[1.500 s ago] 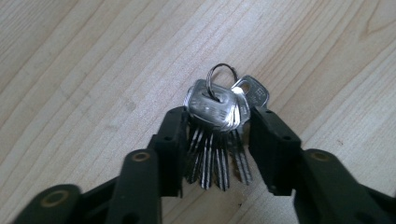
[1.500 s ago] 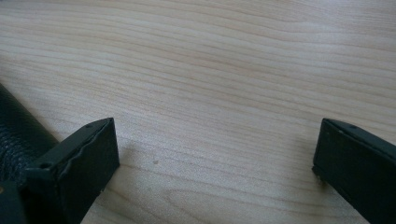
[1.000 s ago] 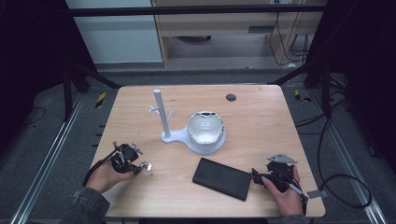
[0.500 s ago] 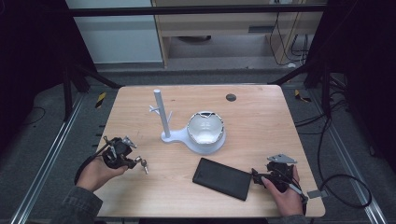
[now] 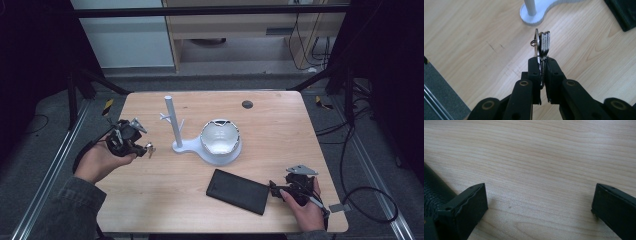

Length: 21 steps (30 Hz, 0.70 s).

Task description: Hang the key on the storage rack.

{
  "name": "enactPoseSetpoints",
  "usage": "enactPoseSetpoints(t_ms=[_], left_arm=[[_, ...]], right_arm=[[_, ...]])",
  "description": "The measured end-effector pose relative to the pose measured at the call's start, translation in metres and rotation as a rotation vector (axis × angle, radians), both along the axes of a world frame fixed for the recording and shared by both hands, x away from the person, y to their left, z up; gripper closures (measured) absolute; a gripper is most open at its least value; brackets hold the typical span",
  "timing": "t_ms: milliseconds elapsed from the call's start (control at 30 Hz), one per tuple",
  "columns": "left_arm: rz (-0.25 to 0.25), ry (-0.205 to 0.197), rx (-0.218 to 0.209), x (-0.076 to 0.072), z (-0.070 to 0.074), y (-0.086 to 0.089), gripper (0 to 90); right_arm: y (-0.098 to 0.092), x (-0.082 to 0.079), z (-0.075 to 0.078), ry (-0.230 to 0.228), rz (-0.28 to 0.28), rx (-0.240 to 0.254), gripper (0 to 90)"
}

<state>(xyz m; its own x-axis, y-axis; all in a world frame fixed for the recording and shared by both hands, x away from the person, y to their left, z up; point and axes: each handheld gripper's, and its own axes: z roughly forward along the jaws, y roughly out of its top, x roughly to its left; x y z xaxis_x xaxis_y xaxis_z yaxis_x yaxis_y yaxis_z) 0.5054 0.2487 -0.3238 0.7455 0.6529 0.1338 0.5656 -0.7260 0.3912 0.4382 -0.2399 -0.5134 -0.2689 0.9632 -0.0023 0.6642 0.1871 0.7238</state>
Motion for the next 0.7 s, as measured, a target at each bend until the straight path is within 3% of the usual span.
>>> enactPoseSetpoints(t_ms=[233,700], left_arm=[[-0.016,-0.021,0.012,0.005,0.022,-0.009,83.4],[-0.017,-0.044,0.017,0.009,0.041,-0.012,83.4]], right_arm=[[0.0,0.0,0.0,0.0,0.0,0.0,0.4],[0.0,0.0,0.0,0.002,0.001,-0.002,0.4]])
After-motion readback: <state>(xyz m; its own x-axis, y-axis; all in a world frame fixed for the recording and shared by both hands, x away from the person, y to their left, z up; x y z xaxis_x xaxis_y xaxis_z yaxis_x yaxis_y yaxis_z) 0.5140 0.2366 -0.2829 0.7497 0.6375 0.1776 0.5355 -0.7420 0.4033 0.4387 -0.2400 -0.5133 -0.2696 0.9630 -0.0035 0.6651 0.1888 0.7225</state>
